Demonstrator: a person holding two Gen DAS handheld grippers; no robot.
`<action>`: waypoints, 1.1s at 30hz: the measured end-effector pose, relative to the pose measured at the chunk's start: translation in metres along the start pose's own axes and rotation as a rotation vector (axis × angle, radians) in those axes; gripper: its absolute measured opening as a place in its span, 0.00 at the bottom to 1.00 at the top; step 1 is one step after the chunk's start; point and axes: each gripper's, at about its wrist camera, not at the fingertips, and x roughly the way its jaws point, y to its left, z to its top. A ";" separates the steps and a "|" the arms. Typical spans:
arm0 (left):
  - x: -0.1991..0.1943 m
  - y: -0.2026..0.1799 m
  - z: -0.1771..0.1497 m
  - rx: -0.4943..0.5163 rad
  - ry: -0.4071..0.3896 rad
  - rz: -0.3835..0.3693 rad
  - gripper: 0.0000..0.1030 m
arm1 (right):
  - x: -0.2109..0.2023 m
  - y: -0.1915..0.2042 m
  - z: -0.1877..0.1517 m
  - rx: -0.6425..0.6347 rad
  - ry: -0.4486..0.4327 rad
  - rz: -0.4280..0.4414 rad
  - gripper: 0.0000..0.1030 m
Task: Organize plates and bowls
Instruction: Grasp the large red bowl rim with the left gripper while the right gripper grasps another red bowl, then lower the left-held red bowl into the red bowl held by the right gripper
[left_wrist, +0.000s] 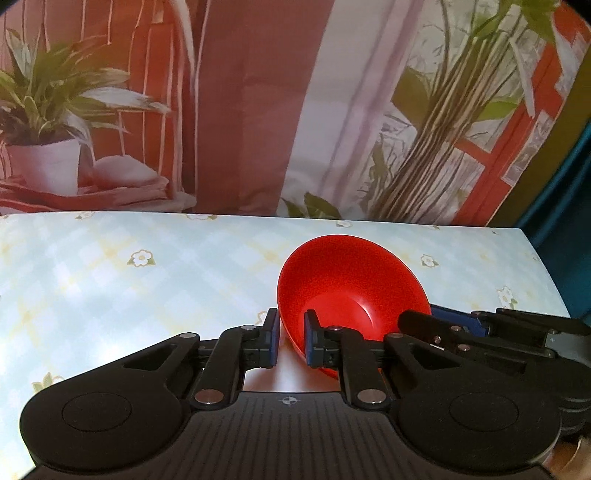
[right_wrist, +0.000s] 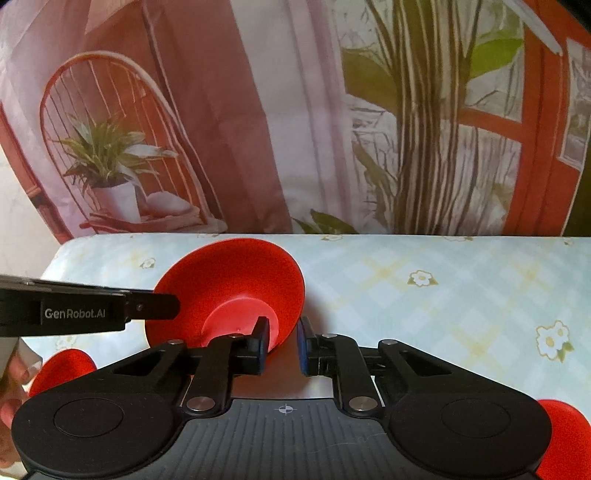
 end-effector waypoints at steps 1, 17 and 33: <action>-0.003 -0.001 0.000 0.005 -0.002 -0.001 0.14 | -0.003 0.000 0.000 0.002 -0.004 0.003 0.14; -0.059 -0.018 -0.023 0.053 -0.056 -0.012 0.14 | -0.058 0.012 -0.015 -0.001 -0.058 0.027 0.14; -0.130 -0.016 -0.049 0.053 -0.134 -0.022 0.14 | -0.109 0.045 -0.033 -0.047 -0.094 0.067 0.14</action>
